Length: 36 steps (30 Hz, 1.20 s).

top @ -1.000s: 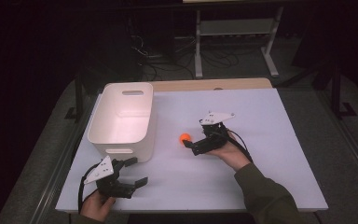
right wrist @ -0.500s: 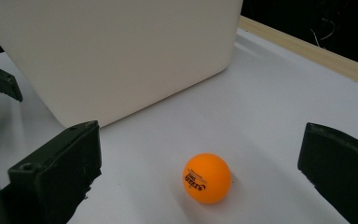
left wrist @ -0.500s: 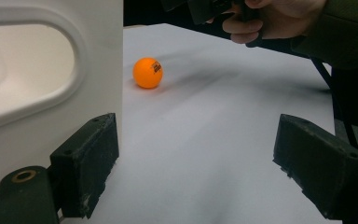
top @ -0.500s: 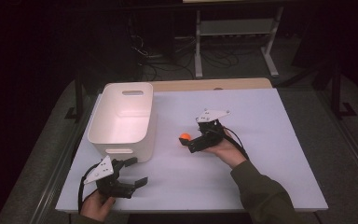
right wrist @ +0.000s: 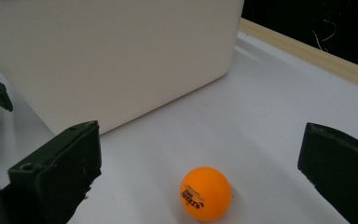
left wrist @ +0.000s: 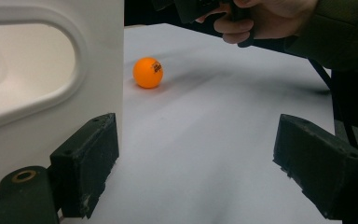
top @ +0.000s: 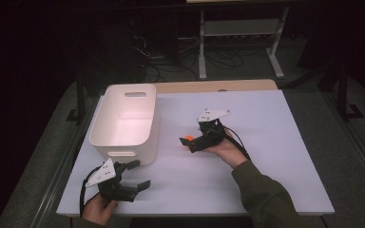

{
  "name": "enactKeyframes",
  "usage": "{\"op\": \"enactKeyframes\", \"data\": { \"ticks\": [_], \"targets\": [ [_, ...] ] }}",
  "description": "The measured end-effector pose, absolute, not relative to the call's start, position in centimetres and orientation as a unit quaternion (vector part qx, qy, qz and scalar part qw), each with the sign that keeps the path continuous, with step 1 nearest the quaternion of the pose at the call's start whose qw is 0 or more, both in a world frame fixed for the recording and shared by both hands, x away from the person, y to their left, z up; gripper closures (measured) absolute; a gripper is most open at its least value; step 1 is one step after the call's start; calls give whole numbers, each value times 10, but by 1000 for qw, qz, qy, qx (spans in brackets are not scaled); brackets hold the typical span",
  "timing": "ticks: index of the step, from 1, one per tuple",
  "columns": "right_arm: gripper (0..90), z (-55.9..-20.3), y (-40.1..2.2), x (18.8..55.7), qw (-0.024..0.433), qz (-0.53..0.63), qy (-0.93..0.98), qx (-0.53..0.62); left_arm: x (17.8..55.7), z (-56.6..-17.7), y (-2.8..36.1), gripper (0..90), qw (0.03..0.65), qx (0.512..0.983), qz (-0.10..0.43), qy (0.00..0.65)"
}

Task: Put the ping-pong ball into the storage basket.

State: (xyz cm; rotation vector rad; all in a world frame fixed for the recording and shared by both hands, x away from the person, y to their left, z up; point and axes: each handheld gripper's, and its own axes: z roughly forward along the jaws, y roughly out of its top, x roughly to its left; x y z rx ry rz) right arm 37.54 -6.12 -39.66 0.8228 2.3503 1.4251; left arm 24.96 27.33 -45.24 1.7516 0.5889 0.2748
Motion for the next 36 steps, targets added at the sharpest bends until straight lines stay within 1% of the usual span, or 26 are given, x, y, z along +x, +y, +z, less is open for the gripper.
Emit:
{"op": "enactKeyframes", "data": {
  "ticks": [21,36],
  "targets": [
    [0,-401,-55,383,134,493,810,287,249,-452,273,139,594,755,120,250],
    [0,-412,-51,388,127,471,822,293,249,-452,273,139,594,755,120,250]
  ]
}}
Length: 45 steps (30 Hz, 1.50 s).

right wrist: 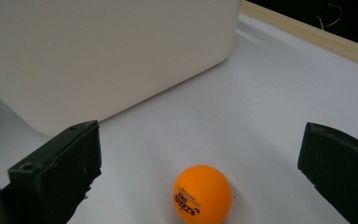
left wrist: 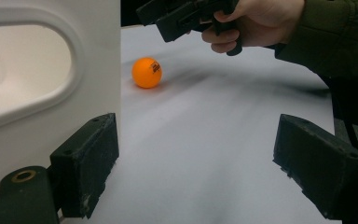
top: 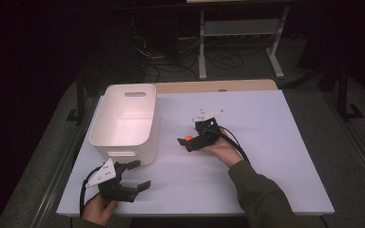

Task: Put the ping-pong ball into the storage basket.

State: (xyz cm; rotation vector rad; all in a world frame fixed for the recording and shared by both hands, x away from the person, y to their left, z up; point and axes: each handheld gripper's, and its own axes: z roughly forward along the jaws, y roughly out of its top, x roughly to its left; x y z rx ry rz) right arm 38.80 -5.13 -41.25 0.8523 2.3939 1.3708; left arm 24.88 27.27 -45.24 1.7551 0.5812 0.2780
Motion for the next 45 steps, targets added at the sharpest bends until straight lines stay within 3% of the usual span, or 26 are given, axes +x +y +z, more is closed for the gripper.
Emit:
{"op": "enactKeyframes", "data": {
  "ticks": [45],
  "targets": [
    [0,-449,-38,396,106,409,852,309,249,-452,273,139,594,755,119,250]
  ]
}}
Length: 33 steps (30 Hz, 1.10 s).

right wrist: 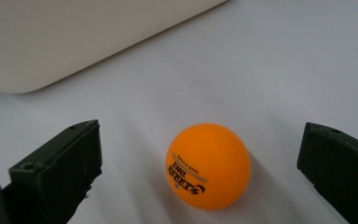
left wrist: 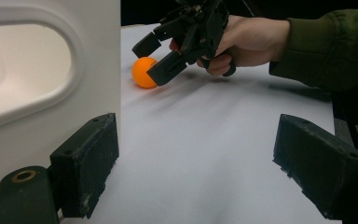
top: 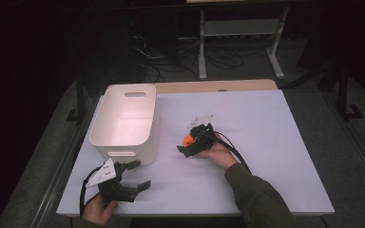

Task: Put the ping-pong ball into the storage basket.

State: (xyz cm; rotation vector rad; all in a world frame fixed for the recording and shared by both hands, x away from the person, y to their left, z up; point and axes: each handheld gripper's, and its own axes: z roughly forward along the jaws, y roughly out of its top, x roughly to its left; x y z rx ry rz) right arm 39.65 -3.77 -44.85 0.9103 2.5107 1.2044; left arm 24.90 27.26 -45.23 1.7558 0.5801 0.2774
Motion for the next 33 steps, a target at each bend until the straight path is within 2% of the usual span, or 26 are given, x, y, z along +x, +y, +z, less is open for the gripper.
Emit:
{"op": "enactKeyframes", "data": {
  "ticks": [7,33],
  "targets": [
    [0,-453,-37,397,104,396,857,313,249,-452,272,139,594,756,120,249],
    [239,-456,-37,395,101,391,862,307,249,-452,273,139,594,755,120,249]
  ]
}}
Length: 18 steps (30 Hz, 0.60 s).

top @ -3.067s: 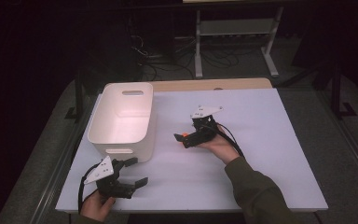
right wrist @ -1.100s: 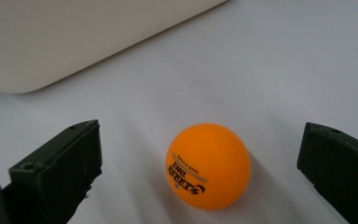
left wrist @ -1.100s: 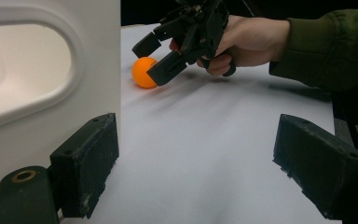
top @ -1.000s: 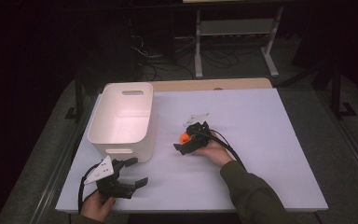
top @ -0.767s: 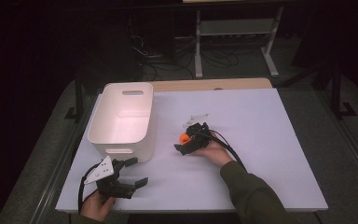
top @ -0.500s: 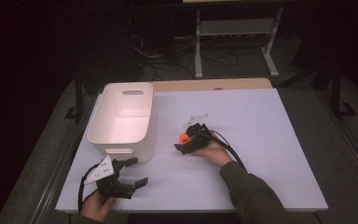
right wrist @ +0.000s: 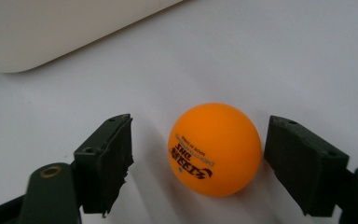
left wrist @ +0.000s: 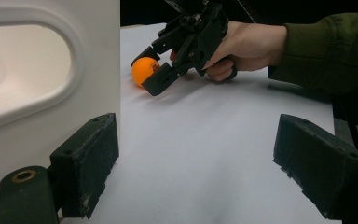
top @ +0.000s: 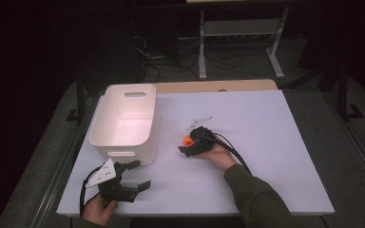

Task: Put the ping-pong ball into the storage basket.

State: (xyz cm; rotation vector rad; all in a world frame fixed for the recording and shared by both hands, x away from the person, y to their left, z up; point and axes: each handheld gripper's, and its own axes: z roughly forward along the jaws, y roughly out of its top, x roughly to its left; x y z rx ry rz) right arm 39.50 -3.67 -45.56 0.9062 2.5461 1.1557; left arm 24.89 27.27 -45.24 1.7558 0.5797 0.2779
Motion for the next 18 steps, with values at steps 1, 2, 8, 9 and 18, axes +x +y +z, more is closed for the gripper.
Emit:
{"op": "enactKeyframes", "data": {
  "ticks": [1,2,8,9,18],
  "targets": [
    [249,-456,-37,395,100,391,862,307,249,-452,273,139,594,755,119,250],
    [261,-456,-37,395,100,391,861,309,249,-452,273,139,594,756,120,249],
    [329,-456,-38,395,99,392,861,309,249,-452,273,139,594,756,120,249],
    [340,-456,-38,395,99,392,861,309,249,-452,273,139,594,756,120,249],
    [415,-455,-39,396,96,393,859,312,249,-452,273,139,594,756,119,250]
  ]
}}
